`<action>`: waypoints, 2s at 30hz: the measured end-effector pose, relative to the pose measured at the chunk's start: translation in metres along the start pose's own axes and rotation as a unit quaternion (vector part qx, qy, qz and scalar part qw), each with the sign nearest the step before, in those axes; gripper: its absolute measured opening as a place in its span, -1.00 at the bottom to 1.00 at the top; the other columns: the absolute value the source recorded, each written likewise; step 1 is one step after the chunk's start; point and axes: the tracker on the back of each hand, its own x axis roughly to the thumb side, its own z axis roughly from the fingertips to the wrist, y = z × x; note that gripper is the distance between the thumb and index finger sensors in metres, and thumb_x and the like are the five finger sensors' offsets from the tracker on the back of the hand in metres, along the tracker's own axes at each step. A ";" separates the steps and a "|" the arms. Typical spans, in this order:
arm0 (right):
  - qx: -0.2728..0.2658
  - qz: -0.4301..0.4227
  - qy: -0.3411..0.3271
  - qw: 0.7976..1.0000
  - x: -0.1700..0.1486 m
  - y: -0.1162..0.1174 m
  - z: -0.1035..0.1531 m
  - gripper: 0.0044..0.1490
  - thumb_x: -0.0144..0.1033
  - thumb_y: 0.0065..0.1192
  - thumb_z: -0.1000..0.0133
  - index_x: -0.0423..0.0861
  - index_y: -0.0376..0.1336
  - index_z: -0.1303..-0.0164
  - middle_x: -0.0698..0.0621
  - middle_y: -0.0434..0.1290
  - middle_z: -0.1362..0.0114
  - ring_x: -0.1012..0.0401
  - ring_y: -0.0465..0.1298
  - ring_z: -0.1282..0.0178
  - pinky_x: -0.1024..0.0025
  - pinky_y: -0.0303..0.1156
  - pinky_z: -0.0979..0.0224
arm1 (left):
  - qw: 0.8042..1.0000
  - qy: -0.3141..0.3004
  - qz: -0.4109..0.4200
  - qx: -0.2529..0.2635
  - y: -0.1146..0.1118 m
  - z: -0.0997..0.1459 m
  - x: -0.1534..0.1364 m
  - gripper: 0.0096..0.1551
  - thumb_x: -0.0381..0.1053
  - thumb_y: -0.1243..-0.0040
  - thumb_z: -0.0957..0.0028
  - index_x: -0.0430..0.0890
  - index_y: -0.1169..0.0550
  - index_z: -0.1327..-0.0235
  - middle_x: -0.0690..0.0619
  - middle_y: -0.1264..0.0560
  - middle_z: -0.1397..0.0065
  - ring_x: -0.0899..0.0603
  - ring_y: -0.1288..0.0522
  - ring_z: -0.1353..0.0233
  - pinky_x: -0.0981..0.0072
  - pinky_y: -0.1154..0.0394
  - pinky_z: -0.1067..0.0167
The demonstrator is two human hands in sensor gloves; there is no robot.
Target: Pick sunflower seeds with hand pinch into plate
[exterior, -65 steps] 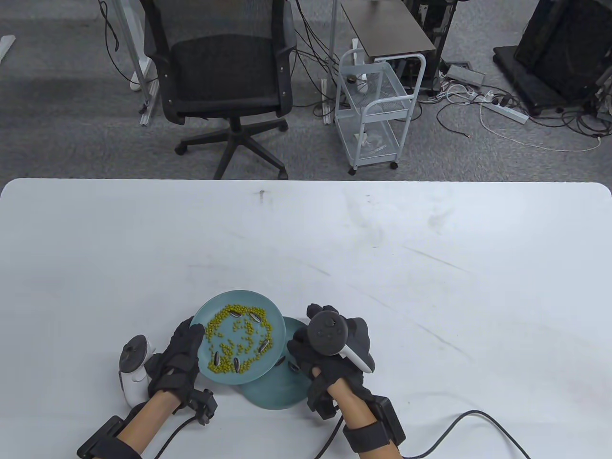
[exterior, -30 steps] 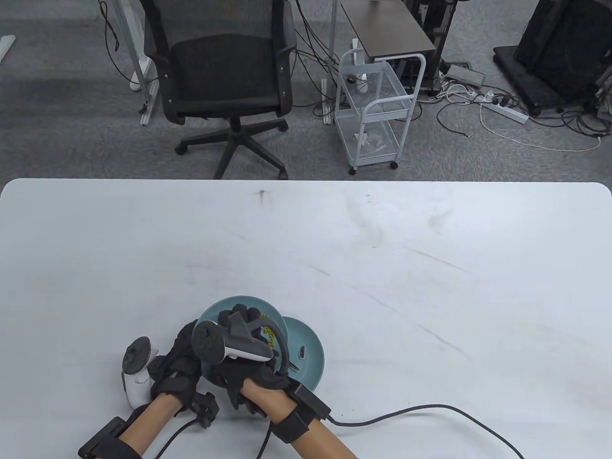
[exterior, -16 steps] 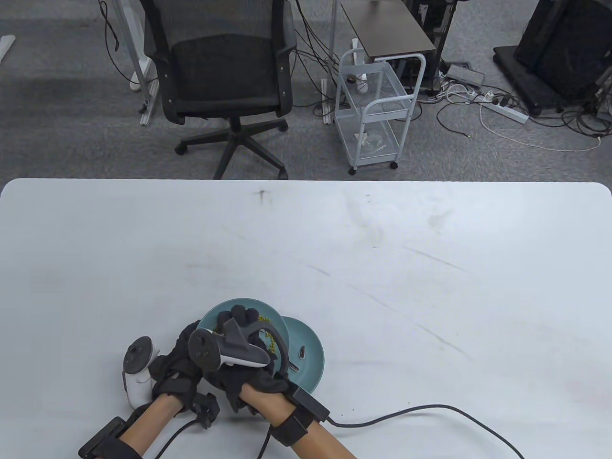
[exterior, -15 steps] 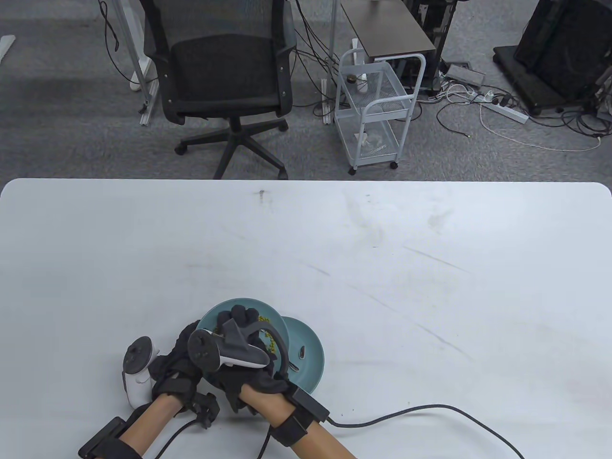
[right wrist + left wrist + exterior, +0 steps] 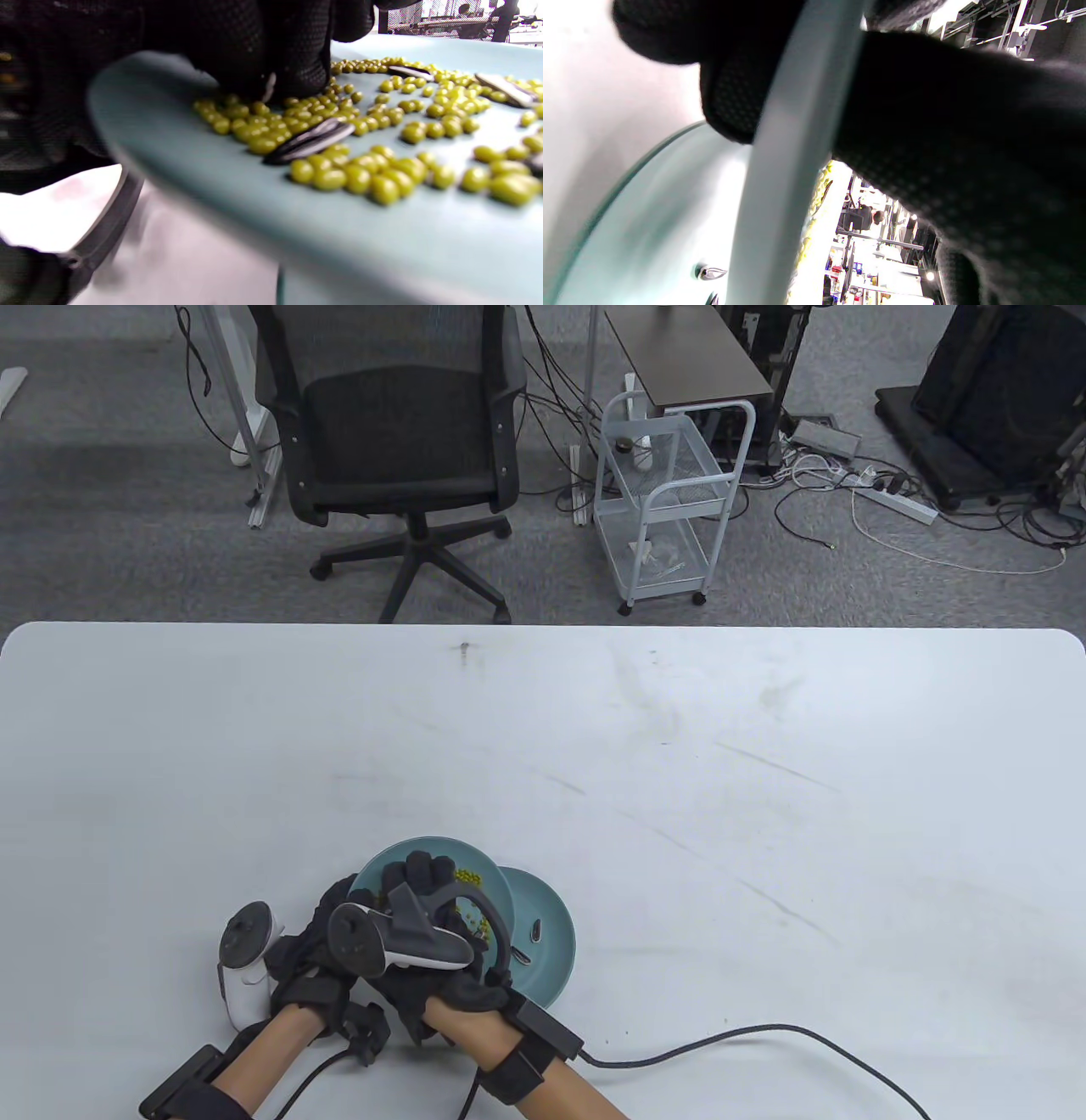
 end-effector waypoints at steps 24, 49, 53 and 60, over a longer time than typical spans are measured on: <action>-0.127 -0.142 0.077 0.979 -0.081 -0.077 0.047 -0.58 -0.41 0.49 -0.13 -0.48 0.50 0.05 -0.52 0.08 -0.61 -0.53 -0.05 -0.54 -0.56 -0.17 -0.43 | 1.000 0.004 0.014 0.017 0.012 -0.001 0.004 -0.44 0.13 0.14 -0.32 -0.02 -0.08 -0.48 -0.10 -0.49 -0.24 -0.12 -0.66 0.09 0.16 -0.55 0.13; -0.025 -0.169 0.190 0.967 -0.152 0.012 0.040 -0.58 -0.38 0.46 -0.14 -0.43 0.48 0.01 -0.52 0.09 -0.60 -0.54 -0.03 -0.52 -0.56 -0.14 -0.41 | 0.999 0.006 0.030 0.030 0.021 -0.002 0.008 -0.44 0.14 0.15 -0.33 0.00 -0.08 -0.48 -0.09 -0.49 -0.24 -0.11 -0.66 0.09 0.17 -0.56 0.13; -0.028 -0.167 0.192 0.967 -0.151 0.012 0.039 -0.56 -0.38 0.45 -0.15 -0.44 0.48 -0.01 -0.52 0.09 -0.60 -0.54 -0.03 -0.52 -0.56 -0.14 -0.41 | 0.999 0.006 0.030 0.032 0.022 -0.002 0.008 -0.44 0.15 0.15 -0.33 0.00 -0.07 -0.49 -0.09 -0.49 -0.24 -0.11 -0.66 0.08 0.17 -0.56 0.12; -0.027 -0.165 0.192 0.967 -0.151 0.012 0.039 -0.57 -0.38 0.45 -0.15 -0.44 0.48 -0.01 -0.53 0.09 -0.60 -0.54 -0.03 -0.52 -0.56 -0.14 -0.41 | 0.999 0.006 0.030 0.029 0.021 -0.002 0.008 -0.44 0.14 0.15 -0.33 0.00 -0.07 -0.49 -0.09 -0.49 -0.25 -0.11 -0.66 0.08 0.17 -0.56 0.12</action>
